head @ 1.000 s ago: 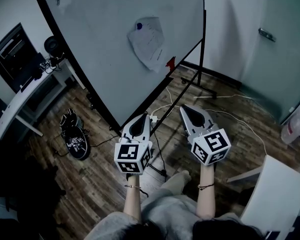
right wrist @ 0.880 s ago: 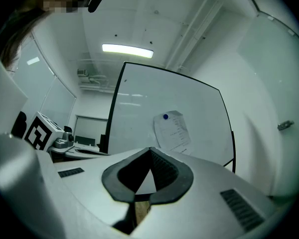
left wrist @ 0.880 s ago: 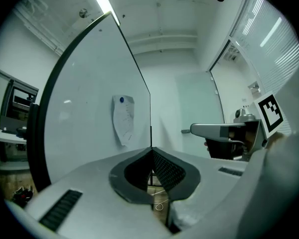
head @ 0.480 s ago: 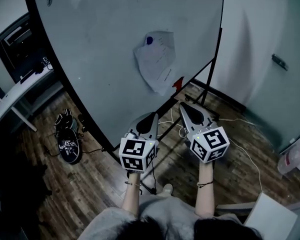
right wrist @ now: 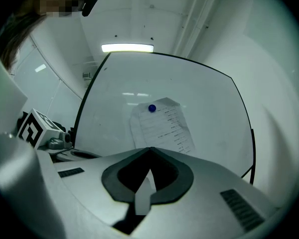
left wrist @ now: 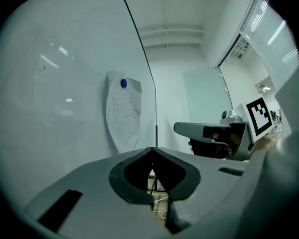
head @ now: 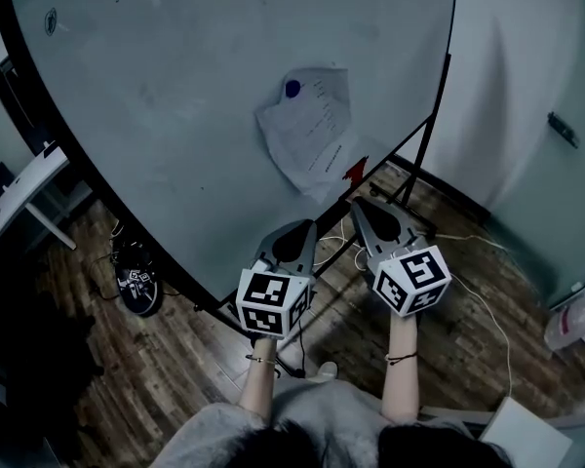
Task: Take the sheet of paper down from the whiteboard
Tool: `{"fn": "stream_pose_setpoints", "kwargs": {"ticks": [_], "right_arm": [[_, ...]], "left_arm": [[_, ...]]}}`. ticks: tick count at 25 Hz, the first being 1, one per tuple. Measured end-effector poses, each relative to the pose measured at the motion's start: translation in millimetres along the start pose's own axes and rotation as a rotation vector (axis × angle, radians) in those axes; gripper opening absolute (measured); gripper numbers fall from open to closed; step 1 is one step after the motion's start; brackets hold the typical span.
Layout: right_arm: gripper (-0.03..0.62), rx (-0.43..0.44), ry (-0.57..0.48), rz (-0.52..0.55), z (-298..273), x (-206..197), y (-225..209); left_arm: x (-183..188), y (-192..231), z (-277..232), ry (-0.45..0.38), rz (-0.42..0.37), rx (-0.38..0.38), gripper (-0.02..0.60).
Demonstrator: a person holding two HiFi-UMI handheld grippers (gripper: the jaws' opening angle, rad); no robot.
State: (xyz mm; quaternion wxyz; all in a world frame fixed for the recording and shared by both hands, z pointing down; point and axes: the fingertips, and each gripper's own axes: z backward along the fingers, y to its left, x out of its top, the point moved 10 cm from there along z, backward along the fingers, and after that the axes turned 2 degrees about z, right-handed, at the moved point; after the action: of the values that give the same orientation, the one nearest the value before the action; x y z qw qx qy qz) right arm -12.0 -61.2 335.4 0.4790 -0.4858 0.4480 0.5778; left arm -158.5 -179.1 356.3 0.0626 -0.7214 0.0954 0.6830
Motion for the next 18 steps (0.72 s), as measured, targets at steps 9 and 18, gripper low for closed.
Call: {"fn": "stream_pose_setpoints", "kwargs": {"ticks": [9,18], "right_arm": [[0.000,-0.010,0.008,0.001,-16,-5,-23],[0.000,0.036,-0.016,-0.021,-38,-10,-49]], "left_arm": [[2,3,-27,-0.021,0.010,-0.030,0.005],[14,10,-39,-0.064,-0.022,0.057,0.005]]}}
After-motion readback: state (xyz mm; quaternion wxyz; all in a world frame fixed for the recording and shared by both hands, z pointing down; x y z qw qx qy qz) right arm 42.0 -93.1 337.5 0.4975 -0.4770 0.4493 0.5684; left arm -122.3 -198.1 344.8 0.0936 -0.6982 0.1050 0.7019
